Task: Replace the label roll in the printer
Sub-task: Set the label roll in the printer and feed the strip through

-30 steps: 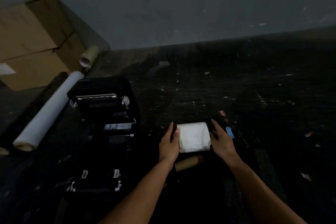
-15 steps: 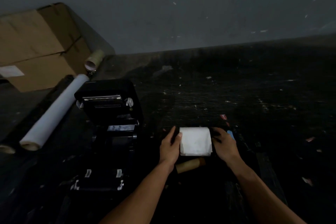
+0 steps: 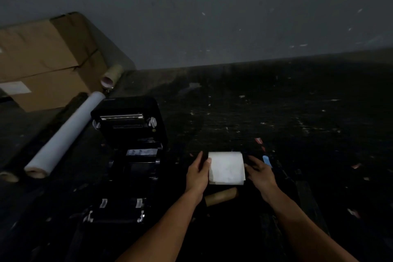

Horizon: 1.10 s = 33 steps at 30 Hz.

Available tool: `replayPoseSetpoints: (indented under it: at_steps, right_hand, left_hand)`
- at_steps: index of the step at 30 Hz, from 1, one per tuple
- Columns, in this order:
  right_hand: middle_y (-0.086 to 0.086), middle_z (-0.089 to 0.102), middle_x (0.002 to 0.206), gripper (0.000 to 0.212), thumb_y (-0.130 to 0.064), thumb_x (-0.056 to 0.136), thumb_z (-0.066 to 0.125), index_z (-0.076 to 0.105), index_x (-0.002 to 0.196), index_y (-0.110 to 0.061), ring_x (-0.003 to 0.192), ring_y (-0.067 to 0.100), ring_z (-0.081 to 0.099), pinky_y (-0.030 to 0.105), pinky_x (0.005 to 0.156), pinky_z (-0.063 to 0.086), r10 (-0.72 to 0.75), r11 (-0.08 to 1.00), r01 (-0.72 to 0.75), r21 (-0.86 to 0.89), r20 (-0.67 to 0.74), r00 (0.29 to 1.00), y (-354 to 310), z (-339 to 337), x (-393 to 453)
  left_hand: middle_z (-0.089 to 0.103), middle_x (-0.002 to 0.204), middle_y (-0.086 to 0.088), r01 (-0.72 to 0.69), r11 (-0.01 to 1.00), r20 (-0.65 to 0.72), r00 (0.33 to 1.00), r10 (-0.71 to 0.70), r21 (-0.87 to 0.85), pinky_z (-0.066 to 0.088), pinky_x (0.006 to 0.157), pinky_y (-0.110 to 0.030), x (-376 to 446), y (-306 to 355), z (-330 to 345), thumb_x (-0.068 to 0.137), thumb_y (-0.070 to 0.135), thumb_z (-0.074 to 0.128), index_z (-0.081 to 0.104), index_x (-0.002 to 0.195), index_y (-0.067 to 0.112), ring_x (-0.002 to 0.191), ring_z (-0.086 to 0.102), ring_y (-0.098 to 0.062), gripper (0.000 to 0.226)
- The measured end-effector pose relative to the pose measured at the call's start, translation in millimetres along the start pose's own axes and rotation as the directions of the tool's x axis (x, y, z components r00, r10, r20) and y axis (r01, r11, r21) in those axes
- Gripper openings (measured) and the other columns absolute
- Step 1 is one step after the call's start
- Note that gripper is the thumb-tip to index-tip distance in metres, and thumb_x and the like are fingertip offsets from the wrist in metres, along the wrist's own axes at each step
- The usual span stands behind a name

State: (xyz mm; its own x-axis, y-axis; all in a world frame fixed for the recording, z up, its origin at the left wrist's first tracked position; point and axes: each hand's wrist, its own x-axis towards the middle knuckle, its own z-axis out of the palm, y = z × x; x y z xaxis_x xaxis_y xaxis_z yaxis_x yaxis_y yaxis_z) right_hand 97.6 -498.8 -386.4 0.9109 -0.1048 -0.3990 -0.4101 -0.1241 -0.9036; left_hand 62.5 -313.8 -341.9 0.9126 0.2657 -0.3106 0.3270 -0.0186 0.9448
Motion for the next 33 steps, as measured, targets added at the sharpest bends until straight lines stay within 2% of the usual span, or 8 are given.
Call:
replayPoseSetpoints:
  at_steps: [3, 8, 13, 15, 17, 20, 25, 33]
  right_hand:
    - [0.005, 0.065, 0.117, 0.049, -0.021, 0.084, 0.065, 0.051, 0.131, -0.023, 0.107, 0.023, 0.062, 0.045, 0.098, 0.048, -0.04, 0.999, 0.04, 0.02, -0.039, 0.998, -7.3, -1.0, -7.4]
    - [0.019, 0.067, 0.112, 0.051, -0.013, 0.085, 0.064, 0.049, 0.133, -0.017, 0.101, 0.024, 0.064, 0.04, 0.093, 0.051, -0.149, 0.984, 0.155, 0.083, -0.077, 0.986, -35.2, -3.0, -31.4]
    - [0.006, 0.067, 0.105, 0.052, -0.007, 0.088, 0.06, 0.043, 0.137, -0.014, 0.101, -0.006, 0.045, -0.005, 0.081, 0.034, -0.366, 0.93, 0.368, 0.009, -0.093, 0.926, -73.2, -4.9, -57.2]
    - [0.006, 0.071, 0.103, 0.058, -0.009, 0.085, 0.063, 0.042, 0.138, -0.022, 0.106, 0.003, 0.055, 0.014, 0.102, 0.037, -0.406, 0.914, 0.406, -0.013, -0.071, 0.911, -81.1, -4.4, -61.4]
    - [0.006, 0.071, 0.1, 0.062, -0.008, 0.083, 0.066, 0.042, 0.137, -0.026, 0.103, 0.012, 0.062, 0.032, 0.104, 0.041, -0.435, 0.9, 0.434, -0.039, -0.048, 0.899, -86.7, -5.4, -64.0]
    - [0.003, 0.071, 0.094, 0.064, -0.007, 0.081, 0.068, 0.042, 0.136, -0.025, 0.096, 0.011, 0.064, 0.029, 0.1, 0.044, -0.497, 0.858, 0.494, -0.14, 0.02, 0.868, -96.5, -8.0, -66.8]
    - [0.005, 0.072, 0.096, 0.061, -0.017, 0.078, 0.072, 0.045, 0.133, -0.026, 0.096, 0.015, 0.065, 0.029, 0.094, 0.047, -0.544, 0.735, 0.568, -0.37, 0.179, 0.82, -112.5, -12.4, -62.2]
    - [0.013, 0.069, 0.103, 0.059, -0.009, 0.081, 0.067, 0.039, 0.132, -0.022, 0.09, 0.016, 0.064, 0.02, 0.079, 0.045, -0.475, 0.705, 0.581, -0.407, 0.337, 0.813, -119.2, 10.0, -42.7]
  left_hand:
    - [0.049, 0.141, -0.002, -0.011, 0.999, -0.004, 1.0, 0.011, -0.048, 0.038, 0.105, -0.028, -4.9, 5.0, -1.3, 0.093, 0.026, 0.057, 0.04, 0.141, 0.02, 0.122, 0.048, -0.013, 0.051]
    - [0.05, 0.139, -0.001, -0.112, 0.989, 0.012, 0.993, 0.114, -0.091, 0.041, 0.1, -0.024, -17.2, 31.3, -8.2, 0.093, 0.023, 0.057, 0.037, 0.143, 0.021, 0.118, 0.05, -0.008, 0.055]
    - [0.054, 0.13, 0.0, -0.247, 0.964, 0.013, 0.968, 0.249, -0.102, 0.044, 0.095, -0.018, -27.6, 65.7, -25.4, 0.092, 0.021, 0.058, 0.037, 0.143, 0.021, 0.112, 0.055, -0.006, 0.054]
    - [0.058, 0.125, 0.001, -0.27, 0.951, 0.007, 0.962, 0.274, -0.148, 0.048, 0.086, -0.012, -30.0, 75.7, -32.9, 0.092, 0.018, 0.058, 0.038, 0.142, 0.02, 0.103, 0.058, 0.0, 0.053]
    - [0.064, 0.117, 0.002, -0.294, 0.941, 0.003, 0.954, 0.299, -0.17, 0.049, 0.087, -0.014, -30.2, 83.1, -38.4, 0.092, 0.014, 0.057, 0.041, 0.14, 0.021, 0.096, 0.061, 0.003, 0.051]
    - [0.067, 0.11, 0.002, -0.27, 0.946, 0.006, 0.961, 0.275, -0.181, 0.048, 0.098, -0.029, -29.4, 89.3, -46.1, 0.091, 0.015, 0.059, 0.043, 0.14, 0.018, 0.102, 0.063, -0.007, 0.051]
    - [0.064, 0.121, -0.004, -0.17, 0.971, 0.009, 0.985, 0.174, -0.167, 0.045, 0.105, -0.042, -21.2, 91.1, -58.8, 0.088, 0.022, 0.064, 0.045, 0.139, 0.022, 0.111, 0.061, -0.016, 0.054]
    - [0.053, 0.129, 0.003, -0.209, 0.976, -0.052, 0.977, 0.206, -0.06, 0.039, 0.106, -0.03, -21.1, 78.7, -66.4, 0.094, 0.018, 0.054, 0.041, 0.141, 0.019, 0.116, 0.053, -0.01, 0.048]
